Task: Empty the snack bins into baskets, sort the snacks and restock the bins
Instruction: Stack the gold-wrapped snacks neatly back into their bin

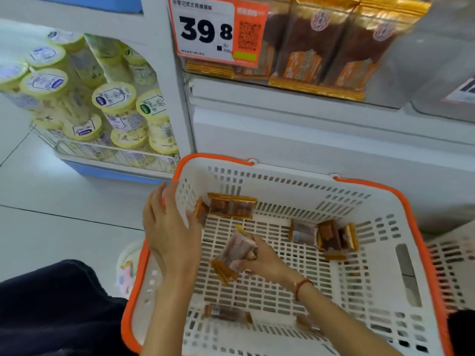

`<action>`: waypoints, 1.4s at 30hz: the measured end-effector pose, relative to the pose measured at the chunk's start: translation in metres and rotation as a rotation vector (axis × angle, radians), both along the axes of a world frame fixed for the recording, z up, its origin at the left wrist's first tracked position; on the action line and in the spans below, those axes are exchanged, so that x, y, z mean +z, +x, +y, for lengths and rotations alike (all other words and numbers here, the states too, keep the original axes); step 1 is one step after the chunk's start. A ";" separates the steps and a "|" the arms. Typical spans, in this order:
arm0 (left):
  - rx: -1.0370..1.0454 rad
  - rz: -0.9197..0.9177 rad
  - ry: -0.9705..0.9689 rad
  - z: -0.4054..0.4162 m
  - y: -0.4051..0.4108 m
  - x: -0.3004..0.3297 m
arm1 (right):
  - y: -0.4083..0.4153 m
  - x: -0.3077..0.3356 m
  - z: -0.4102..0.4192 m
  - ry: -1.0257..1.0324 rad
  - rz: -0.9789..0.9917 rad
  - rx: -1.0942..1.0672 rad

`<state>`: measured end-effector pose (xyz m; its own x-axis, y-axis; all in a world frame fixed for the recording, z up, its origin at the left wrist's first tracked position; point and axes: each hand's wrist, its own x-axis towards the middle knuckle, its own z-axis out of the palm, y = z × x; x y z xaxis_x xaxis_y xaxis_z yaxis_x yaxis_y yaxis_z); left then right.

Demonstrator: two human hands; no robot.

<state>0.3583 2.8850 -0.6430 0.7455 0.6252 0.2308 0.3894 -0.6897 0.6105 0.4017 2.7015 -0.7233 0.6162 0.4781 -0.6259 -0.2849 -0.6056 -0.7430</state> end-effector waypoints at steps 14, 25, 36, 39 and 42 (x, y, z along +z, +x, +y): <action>-0.505 0.150 -1.322 -0.067 0.017 0.016 | 0.039 0.135 -0.051 0.179 0.000 -0.267; -0.319 -0.102 -1.605 -0.080 0.008 0.028 | 0.034 0.130 -0.050 0.221 -0.141 -0.512; -0.435 0.104 -1.436 -0.095 0.004 0.021 | 0.022 0.137 -0.025 -0.154 -0.549 -0.365; -0.417 0.112 -1.444 -0.096 0.005 0.022 | 0.018 0.133 -0.024 -0.060 -0.478 -0.337; -0.332 0.147 -1.443 -0.089 0.007 0.020 | 0.020 0.136 -0.032 0.042 -0.425 -0.219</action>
<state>0.3650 2.7962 -0.6233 0.8575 0.0443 -0.5125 0.4565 0.3937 0.7979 0.4216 2.6694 -0.5869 0.9024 0.3275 -0.2799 -0.0685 -0.5322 -0.8438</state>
